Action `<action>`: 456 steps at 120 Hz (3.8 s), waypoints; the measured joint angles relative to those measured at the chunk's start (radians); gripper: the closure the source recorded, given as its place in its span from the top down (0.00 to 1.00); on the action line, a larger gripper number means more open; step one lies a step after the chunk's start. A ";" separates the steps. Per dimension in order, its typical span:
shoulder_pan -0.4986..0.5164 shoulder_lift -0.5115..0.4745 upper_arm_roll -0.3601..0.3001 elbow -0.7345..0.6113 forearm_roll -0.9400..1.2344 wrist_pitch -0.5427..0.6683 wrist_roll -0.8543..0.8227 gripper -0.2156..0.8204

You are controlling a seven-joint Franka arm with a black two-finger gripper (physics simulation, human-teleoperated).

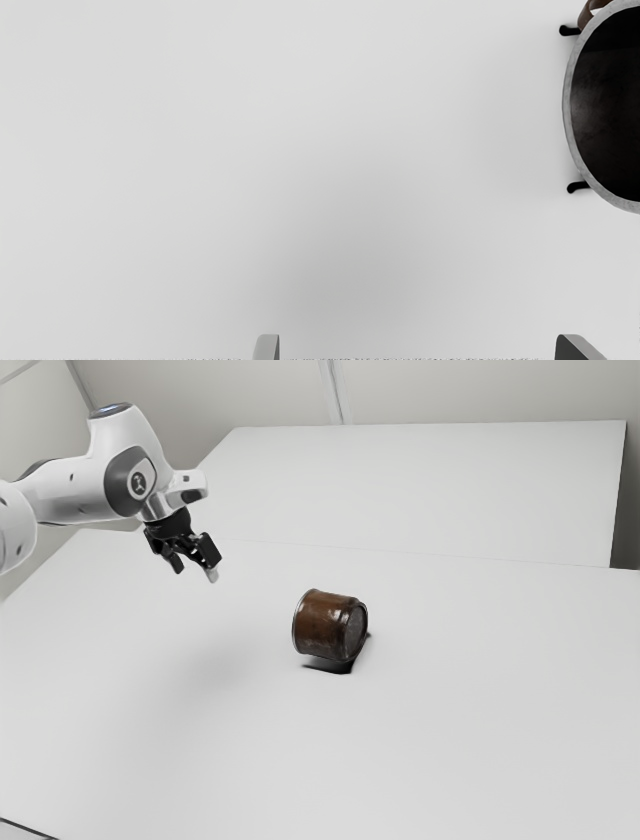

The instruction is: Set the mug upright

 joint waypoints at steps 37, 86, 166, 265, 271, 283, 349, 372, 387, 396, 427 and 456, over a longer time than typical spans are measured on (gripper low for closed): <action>0.018 0.054 0.017 -0.029 -0.306 -0.059 0.049 0.79; 0.054 0.238 0.033 0.006 -0.805 -0.268 0.278 0.79; 0.011 0.330 0.031 0.019 -1.113 -0.209 0.443 0.79; -0.023 0.303 0.027 -0.053 -1.208 -0.225 0.478 0.17; -0.024 0.303 0.027 -0.057 -1.218 -0.227 0.481 0.14; -0.024 0.298 0.027 -0.065 -1.238 -0.230 0.488 0.10; -0.024 0.143 0.029 -0.127 -1.185 -0.142 0.450 0.05; -0.024 0.111 0.038 -0.124 -0.983 -0.038 0.323 0.05; -0.032 0.106 0.042 -0.117 -0.803 -0.002 0.212 0.05; -0.043 0.099 0.043 -0.112 -0.699 0.011 0.142 0.05; -0.088 0.058 0.043 -0.105 -0.445 0.018 -0.104 0.05; -0.153 0.033 0.041 -0.117 -0.228 0.016 -0.344 0.05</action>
